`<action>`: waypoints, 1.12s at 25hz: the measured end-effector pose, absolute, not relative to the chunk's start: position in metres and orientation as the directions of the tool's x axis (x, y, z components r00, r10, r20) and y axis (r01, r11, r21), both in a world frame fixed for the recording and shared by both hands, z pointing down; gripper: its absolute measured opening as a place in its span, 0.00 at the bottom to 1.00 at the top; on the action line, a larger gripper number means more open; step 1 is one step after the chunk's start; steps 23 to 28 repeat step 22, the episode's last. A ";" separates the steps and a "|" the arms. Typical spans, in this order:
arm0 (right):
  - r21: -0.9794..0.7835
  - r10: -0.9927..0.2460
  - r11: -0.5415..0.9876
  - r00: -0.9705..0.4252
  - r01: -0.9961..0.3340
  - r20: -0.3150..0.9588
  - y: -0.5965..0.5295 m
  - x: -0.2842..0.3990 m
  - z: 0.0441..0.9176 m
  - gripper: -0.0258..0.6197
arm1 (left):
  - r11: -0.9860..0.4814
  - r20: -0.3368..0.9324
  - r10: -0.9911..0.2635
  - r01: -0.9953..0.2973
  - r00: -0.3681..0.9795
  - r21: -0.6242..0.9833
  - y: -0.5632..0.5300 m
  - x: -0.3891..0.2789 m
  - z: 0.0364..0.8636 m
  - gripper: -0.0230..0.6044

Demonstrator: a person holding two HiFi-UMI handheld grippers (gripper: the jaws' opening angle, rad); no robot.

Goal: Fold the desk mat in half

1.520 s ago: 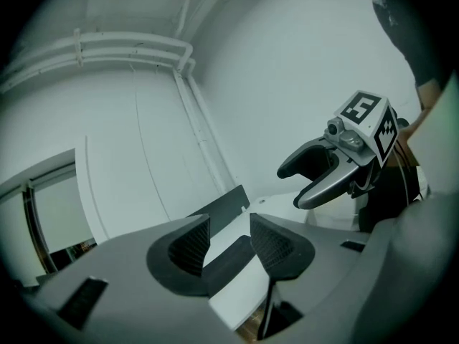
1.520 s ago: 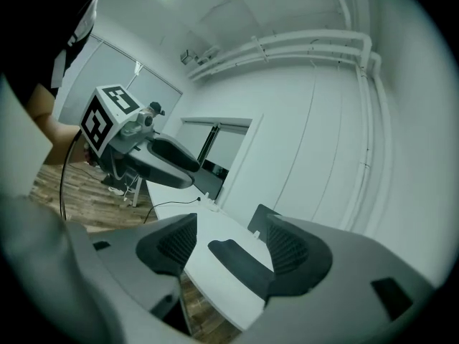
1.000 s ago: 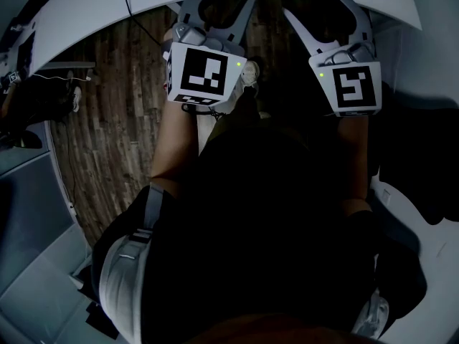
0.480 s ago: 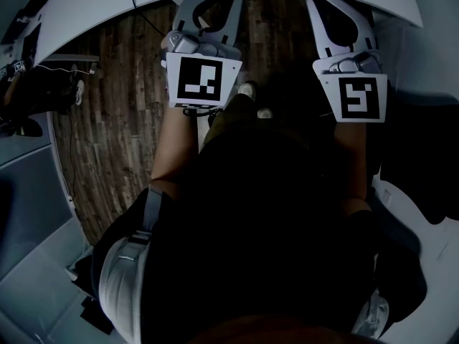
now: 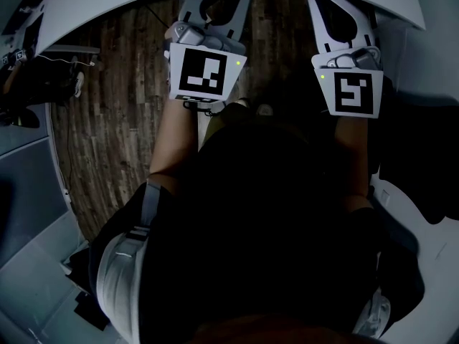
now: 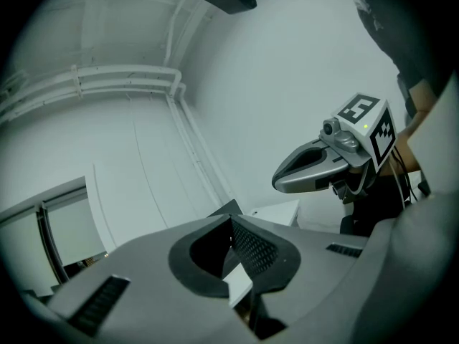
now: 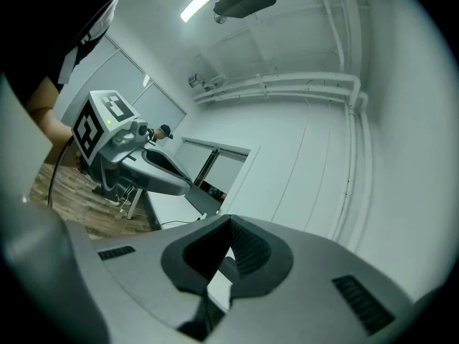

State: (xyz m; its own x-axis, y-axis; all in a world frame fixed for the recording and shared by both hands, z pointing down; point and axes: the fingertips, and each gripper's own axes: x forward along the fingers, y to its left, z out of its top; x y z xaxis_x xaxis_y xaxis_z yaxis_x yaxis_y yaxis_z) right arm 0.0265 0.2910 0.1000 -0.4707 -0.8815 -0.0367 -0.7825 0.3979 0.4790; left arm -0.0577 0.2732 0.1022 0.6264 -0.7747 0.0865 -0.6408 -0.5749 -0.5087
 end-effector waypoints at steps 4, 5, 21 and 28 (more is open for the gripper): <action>0.479 -0.883 0.393 -0.468 -0.785 -0.042 0.298 0.027 0.097 0.08 | -0.584 0.085 -0.769 -0.642 0.634 -0.498 0.281 -0.057 0.102 0.06; 0.484 -0.883 0.389 -0.466 -0.784 -0.044 0.299 0.027 0.096 0.08 | -0.582 0.085 -0.770 -0.641 0.633 -0.501 0.282 -0.057 0.102 0.06; 0.488 -0.893 0.367 -0.446 -0.792 -0.052 0.319 0.043 0.097 0.08 | -0.584 0.093 -0.766 -0.629 0.636 -0.513 0.300 -0.041 0.106 0.06; 0.488 -0.894 0.366 -0.446 -0.792 -0.053 0.320 0.045 0.097 0.08 | -0.585 0.095 -0.766 -0.627 0.636 -0.515 0.301 -0.038 0.107 0.06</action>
